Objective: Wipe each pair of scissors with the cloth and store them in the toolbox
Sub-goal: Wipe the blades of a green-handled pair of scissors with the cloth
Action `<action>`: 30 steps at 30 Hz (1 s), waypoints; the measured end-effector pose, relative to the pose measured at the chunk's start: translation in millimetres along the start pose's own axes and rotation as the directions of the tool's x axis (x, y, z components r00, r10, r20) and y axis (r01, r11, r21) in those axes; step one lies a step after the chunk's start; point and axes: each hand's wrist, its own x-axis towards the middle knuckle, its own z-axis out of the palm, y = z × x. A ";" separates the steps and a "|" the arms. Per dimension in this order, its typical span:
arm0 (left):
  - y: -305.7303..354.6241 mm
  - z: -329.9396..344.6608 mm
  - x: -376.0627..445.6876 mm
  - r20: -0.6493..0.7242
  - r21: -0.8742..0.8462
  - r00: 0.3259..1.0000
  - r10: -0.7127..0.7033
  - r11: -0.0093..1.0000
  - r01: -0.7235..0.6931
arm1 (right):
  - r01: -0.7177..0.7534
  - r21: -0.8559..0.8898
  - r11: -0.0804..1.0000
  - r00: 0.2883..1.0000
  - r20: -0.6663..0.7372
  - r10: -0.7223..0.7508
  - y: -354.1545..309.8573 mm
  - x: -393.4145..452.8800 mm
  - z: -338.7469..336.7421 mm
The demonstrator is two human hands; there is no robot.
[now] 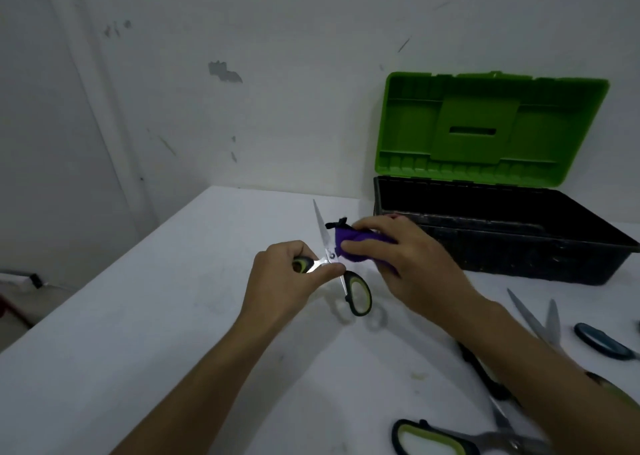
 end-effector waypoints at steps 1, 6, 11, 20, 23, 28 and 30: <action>-1.0 0.2 -0.1 0.001 0.010 1.000 0.001 1.000 -0.001 | -0.044 -0.003 0.999 0.999 -0.028 0.044 6.4 -0.4 0.4; -2.3 2.1 -0.5 0.051 -0.060 0.997 -0.050 0.997 0.054 | -0.178 -0.032 0.984 0.972 -0.161 0.171 27.0 1.8 -17.5; 6.5 2.7 -4.5 0.094 -0.014 0.988 -0.125 0.992 0.126 | 0.047 0.016 0.999 0.998 -0.051 -0.046 0.0 5.4 -15.9; 17.1 -2.2 -8.7 0.100 0.082 0.995 -0.014 0.997 0.006 | 0.141 -0.085 0.986 0.990 0.012 -0.141 -8.9 5.6 -14.7; 16.4 -1.9 -8.3 0.159 0.093 0.987 -0.033 0.995 0.018 | 0.022 -0.165 0.986 1.000 -0.018 -0.025 -1.3 8.7 -20.5; 6.9 -2.8 -3.4 0.215 0.083 0.967 -0.135 0.989 0.120 | -0.063 -0.094 0.994 0.997 -0.054 0.058 3.7 7.9 -33.4; 3.9 -2.6 -2.4 0.219 0.116 0.963 -0.159 0.984 0.136 | -0.024 -0.053 0.998 1.000 0.001 0.024 -3.1 7.8 -36.1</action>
